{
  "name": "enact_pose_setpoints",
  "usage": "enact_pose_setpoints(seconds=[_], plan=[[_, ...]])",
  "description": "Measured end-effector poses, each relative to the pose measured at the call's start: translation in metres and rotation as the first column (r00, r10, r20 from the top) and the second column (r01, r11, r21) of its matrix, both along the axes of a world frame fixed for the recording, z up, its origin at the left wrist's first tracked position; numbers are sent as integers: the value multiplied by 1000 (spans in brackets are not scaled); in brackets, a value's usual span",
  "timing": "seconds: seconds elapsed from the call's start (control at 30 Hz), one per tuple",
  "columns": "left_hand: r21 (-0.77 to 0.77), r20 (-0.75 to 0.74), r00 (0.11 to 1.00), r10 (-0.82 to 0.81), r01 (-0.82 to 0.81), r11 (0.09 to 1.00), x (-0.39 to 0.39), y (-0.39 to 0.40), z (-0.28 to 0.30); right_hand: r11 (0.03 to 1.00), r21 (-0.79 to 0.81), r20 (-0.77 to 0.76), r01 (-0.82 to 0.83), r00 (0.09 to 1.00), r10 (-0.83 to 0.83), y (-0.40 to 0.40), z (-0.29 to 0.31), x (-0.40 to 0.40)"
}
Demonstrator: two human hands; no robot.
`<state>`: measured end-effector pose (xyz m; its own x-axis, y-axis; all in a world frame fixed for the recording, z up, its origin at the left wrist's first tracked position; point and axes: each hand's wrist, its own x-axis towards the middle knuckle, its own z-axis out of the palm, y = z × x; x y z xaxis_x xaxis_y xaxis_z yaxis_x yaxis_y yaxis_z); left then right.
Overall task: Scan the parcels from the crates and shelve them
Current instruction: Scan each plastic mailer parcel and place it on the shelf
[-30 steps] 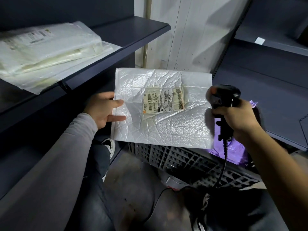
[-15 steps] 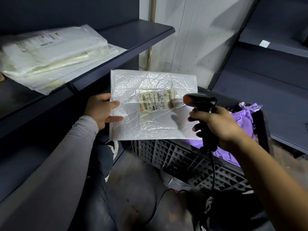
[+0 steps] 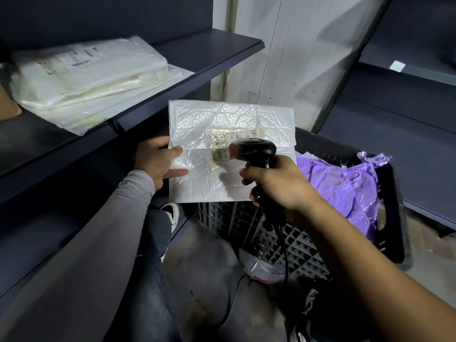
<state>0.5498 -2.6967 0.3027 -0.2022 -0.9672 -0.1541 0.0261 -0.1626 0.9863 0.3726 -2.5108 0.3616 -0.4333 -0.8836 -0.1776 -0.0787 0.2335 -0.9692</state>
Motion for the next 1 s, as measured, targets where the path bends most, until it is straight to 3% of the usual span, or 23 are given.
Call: enact_pose_setpoints(seconds=[0.27,0.43,0.77,0.87,1.0], plan=[[18,-14,1000,9,-9,1000,0,1,-1,999,0,-32,-49,998,49,12,13,4],[31,-30,1000,-7,8,999,1,1,-2,999,-7,27,-40,999,40,16,15,-3],[71,-52,999,15,-11,997,6,-5,-3,964,101,25,247,968,-250,23,-8,-78],[147,-94,996,0,14,989,6,-5,-1,959,194,43,206,975,-218,22,-15,-97],[176,-91,996,1,15,984,5,-2,3,961,275,274,12,957,-91,18,-17,-113]])
